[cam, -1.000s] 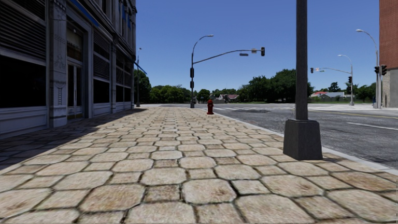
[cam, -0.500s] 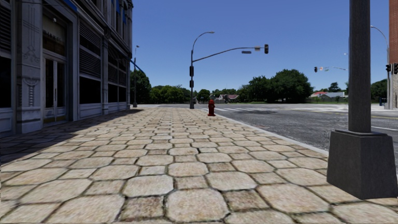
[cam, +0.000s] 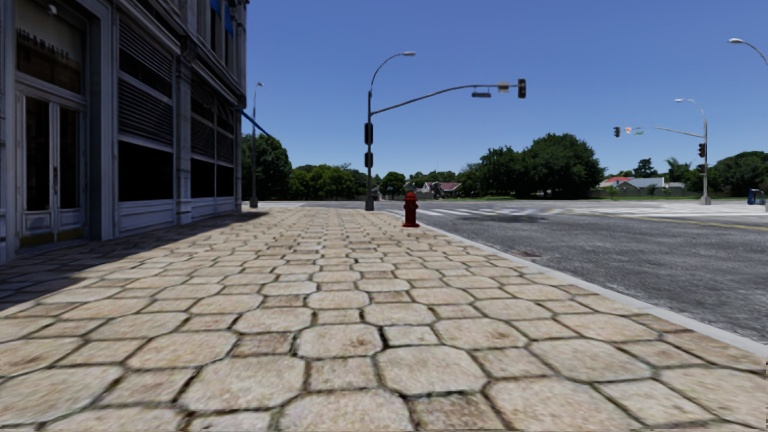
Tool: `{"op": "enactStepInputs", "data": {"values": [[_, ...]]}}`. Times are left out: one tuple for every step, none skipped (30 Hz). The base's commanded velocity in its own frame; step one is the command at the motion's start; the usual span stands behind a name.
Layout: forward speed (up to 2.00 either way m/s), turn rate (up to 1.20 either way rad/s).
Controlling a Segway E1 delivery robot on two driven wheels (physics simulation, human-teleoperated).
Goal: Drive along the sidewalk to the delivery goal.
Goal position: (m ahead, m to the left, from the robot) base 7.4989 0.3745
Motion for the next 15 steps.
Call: {"op": "enactStepInputs", "data": {"values": [[2.00, 0.00], [2.00, 0.00], [2.00, 0.00], [2.00, 0.00], [2.00, 0.00], [2.00, 0.00], [2.00, 0.00], [2.00, 0.00], [2.00, 0.00], [1.96, 0.00], [1.89, 0.00], [1.89, 0.00], [1.84, 0.00], [1.78, 0.00], [1.75, 0.00]]}}
